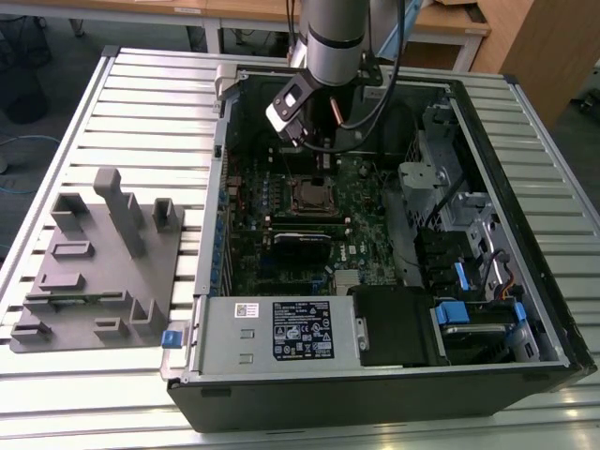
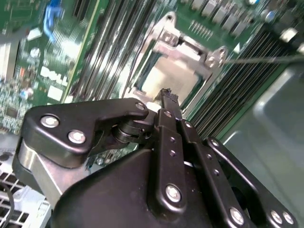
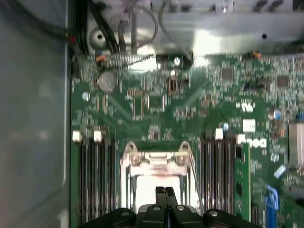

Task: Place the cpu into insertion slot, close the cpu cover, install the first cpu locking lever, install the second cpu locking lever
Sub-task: 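Close the cpu cover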

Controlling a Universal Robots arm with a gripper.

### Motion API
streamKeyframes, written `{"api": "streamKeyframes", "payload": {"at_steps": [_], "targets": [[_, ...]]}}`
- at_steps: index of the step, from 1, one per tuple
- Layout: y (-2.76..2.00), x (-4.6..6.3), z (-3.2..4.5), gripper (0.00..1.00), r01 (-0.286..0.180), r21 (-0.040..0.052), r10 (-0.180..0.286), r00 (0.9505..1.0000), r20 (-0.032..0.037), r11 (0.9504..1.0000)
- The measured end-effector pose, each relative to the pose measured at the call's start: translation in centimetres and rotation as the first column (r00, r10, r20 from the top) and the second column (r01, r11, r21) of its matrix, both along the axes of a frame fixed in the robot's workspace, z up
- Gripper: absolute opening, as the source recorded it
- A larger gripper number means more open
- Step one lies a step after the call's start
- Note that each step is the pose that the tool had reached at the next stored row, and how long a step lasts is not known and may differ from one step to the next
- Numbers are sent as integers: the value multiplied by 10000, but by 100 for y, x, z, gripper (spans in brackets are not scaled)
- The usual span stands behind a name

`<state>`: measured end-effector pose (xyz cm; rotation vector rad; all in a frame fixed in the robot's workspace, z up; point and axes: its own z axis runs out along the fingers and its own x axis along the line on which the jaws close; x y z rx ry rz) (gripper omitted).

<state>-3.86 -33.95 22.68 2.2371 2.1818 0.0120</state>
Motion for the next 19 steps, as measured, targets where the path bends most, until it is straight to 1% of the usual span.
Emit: {"api": "streamKeyframes", "payload": {"at_steps": [2, 4, 8, 14, 19], "targets": [[0, -45, -11, 10, 0, -4, 0, 10000, 1, 10000], [-4, -52, -17, 10, -1, -6, 1, 10000, -1, 10000], [-33, -54, -23, 10, 1, -6, -1, 10000, -1, 10000], [-33, -128, -43, 10, 0, -6, 0, 10000, -1, 10000], [-33, -138, -45, 10, 0, -5, 0, 10000, -1, 10000]]}}
